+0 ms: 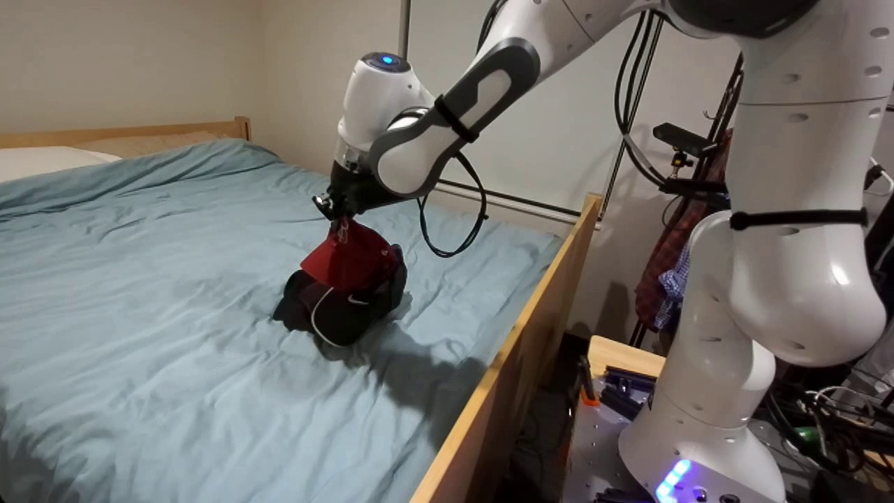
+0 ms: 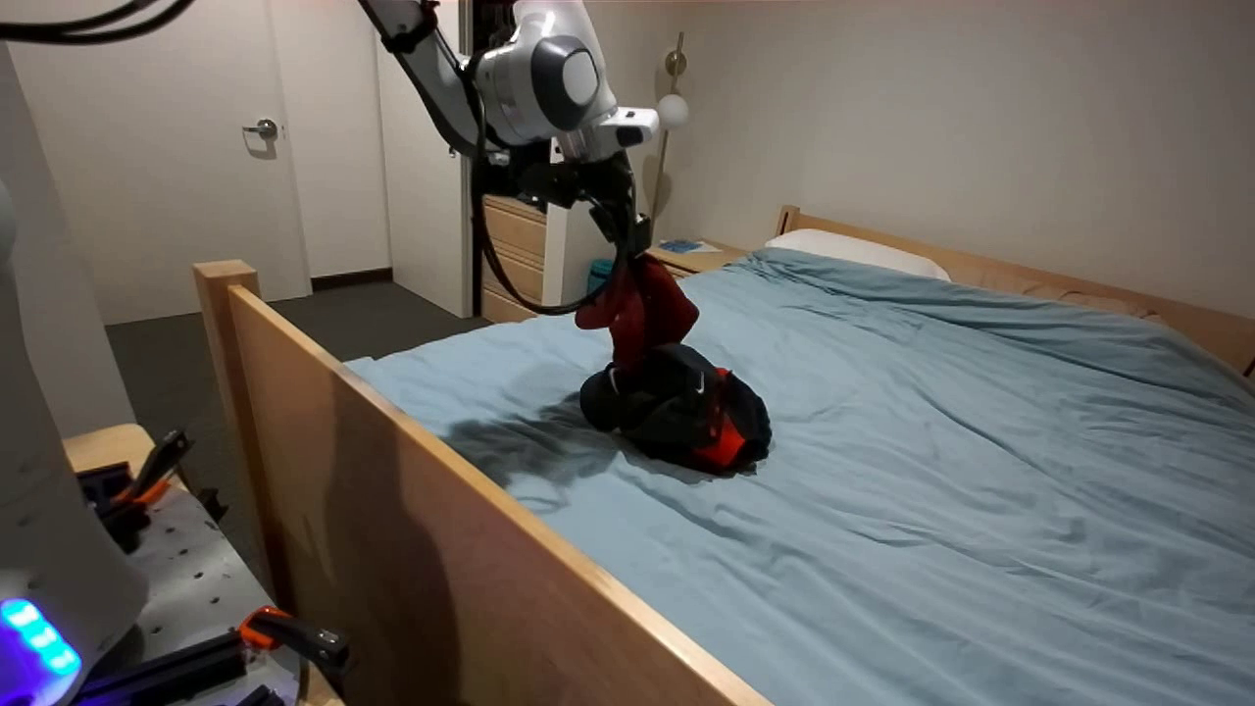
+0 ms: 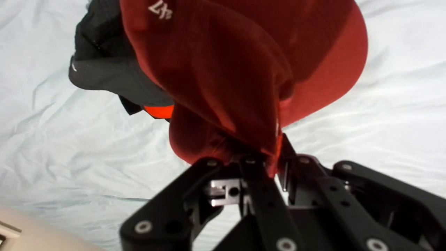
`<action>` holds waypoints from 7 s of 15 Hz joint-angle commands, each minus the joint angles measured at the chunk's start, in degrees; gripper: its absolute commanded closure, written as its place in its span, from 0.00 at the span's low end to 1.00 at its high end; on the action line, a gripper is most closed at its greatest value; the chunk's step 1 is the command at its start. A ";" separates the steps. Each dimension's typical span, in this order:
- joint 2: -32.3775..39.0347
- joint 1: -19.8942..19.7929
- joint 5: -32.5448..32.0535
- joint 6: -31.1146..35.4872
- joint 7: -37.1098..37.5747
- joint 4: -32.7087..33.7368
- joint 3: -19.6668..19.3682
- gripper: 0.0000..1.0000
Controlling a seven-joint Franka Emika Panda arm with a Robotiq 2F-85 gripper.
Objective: Move the red hat and put it on top of other hats
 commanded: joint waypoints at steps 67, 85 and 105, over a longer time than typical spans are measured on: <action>9.40 -7.47 3.33 -0.30 -17.77 7.13 8.02 0.60; -2.20 -9.20 32.32 -21.84 -26.42 0.01 17.30 0.00; 4.08 12.29 28.61 24.12 26.02 -18.25 3.27 0.00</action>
